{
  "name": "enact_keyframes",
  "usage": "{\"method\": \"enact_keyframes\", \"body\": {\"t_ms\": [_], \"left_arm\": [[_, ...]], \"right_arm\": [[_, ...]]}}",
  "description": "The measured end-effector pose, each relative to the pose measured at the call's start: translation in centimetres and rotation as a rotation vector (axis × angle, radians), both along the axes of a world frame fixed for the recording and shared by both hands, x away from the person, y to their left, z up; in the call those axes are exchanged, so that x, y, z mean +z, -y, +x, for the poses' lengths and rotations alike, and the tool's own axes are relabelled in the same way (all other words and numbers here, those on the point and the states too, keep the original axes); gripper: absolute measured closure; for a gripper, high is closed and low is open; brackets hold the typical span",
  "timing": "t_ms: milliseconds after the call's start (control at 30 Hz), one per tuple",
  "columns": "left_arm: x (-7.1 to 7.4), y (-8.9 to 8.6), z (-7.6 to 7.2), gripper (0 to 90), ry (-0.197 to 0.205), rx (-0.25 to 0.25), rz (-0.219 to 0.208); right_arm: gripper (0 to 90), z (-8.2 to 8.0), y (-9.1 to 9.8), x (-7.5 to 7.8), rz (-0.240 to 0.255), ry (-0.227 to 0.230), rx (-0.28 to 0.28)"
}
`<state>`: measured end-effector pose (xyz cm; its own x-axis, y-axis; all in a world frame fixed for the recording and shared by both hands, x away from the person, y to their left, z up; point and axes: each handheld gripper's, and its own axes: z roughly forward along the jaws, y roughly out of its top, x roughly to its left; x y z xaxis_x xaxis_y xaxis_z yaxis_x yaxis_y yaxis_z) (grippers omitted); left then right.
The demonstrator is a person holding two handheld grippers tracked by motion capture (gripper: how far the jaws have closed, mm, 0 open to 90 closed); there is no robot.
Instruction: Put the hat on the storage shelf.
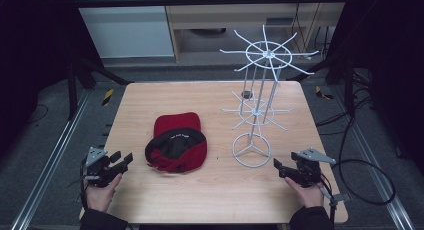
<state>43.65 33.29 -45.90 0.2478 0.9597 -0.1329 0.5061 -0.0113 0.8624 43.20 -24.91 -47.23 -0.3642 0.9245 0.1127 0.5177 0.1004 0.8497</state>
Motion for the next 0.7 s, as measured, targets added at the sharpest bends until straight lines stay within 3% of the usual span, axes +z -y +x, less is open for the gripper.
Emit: {"method": "enact_keyframes", "body": {"t_ms": [167, 300, 433, 700], "left_arm": [[0.2, 0.6, -0.1, 53.0, -0.015, -0.022, 0.0], [0.5, 1.1, -0.1, 54.0, -0.011, -0.041, -0.006], [0.7, 1.8, 0.3, 52.1, -0.013, -0.067, 0.005], [0.7, 3.2, 2.9, 55.3, -0.061, -0.085, 0.015]], "right_arm": [[32.3, -0.7, -1.9, 0.8, 0.005, 0.027, 0.069], [36.2, -1.2, -3.7, 1.5, 0.04, 0.018, 0.127], [37.0, -1.6, -5.6, 1.9, 0.035, 0.009, 0.184], [40.0, -2.1, -8.9, 2.1, 0.046, -0.007, 0.277]]}}
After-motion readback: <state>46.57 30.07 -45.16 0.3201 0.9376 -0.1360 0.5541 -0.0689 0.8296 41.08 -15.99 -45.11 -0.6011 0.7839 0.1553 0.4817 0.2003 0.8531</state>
